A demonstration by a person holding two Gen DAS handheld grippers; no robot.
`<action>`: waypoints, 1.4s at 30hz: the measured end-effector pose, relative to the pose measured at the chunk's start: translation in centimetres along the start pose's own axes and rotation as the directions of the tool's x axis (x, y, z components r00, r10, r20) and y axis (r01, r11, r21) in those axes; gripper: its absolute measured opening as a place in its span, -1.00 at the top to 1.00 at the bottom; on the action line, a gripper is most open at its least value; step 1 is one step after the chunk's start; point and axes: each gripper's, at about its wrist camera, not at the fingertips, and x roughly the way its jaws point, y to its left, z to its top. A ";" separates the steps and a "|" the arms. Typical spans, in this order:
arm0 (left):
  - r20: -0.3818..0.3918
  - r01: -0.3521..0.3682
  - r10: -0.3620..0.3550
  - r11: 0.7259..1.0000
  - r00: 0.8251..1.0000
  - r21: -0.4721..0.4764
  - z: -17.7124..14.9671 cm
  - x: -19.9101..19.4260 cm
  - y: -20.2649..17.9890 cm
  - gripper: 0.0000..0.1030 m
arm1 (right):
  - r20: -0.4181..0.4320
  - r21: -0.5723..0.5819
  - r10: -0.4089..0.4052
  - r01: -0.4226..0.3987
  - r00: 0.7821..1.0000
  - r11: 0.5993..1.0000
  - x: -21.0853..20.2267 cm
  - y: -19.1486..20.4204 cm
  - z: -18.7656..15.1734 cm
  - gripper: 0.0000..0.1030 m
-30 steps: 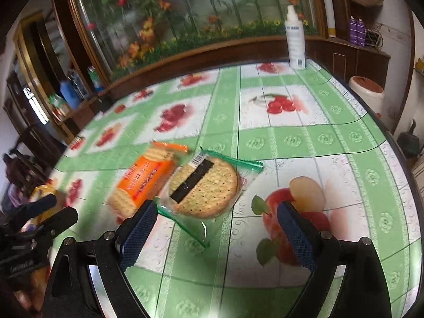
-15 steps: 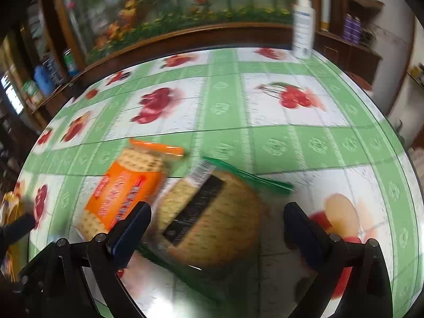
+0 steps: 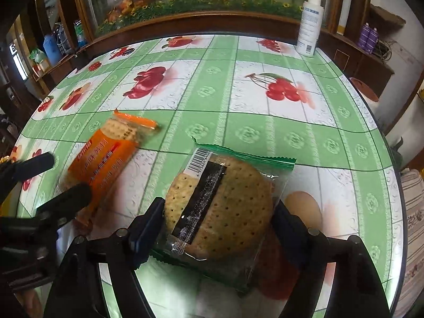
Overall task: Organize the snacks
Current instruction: 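Grasp orange cracker pack with left gripper while right grasps round cracker bag, then carry the orange pack and round cracker bag over the tray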
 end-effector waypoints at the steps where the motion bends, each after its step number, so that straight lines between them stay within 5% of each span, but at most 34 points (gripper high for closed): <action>1: -0.009 0.007 -0.007 1.000 1.000 -0.009 0.2 0.5 0.2 -0.60 | 0.005 0.002 -0.019 0.019 1.000 1.000 0.0 -0.2 -0.1 -0.64; 4: -0.036 0.007 -0.008 0.999 0.999 -0.034 0.5 1.9 0.7 -0.60 | 0.015 0.040 -0.053 0.052 0.998 0.998 0.3 -1.3 -0.1 -0.83; 8: 0.002 -0.010 0.010 0.999 1.000 -0.037 0.2 2.6 0.8 -0.64 | 0.022 0.041 -0.054 0.053 0.998 0.998 0.4 -1.7 -0.1 -0.80; 11: 0.029 -0.013 0.014 1.000 0.999 -0.026 0.0 2.1 0.7 -0.10 | 0.030 0.036 -0.041 0.040 0.999 0.999 0.2 -1.6 0.1 -0.60; 23: 0.108 -0.001 0.020 0.985 0.994 -0.173 -4.2 -3.6 5.8 -0.09 | 0.072 0.071 0.147 -0.152 0.987 0.986 -0.7 -1.3 0.4 -0.51; 27: 0.181 -0.005 0.050 0.971 0.982 -0.240 -6.1 -7.9 8.4 -0.09 | 0.112 0.112 0.340 -0.352 0.934 0.929 -1.4 -1.0 0.4 -0.51; 36: 0.232 -0.105 0.195 0.930 0.953 -0.353 -10.6 -14.3 13.5 -0.09 | 0.121 0.023 0.470 -0.476 0.874 0.879 -3.1 3.6 0.3 -0.51; 42: 0.219 -0.158 0.265 0.899 0.939 -0.408 -13.3 -16.4 16.6 -0.09 | 0.112 -0.060 0.567 -0.564 0.816 0.824 -4.8 8.4 0.0 -0.50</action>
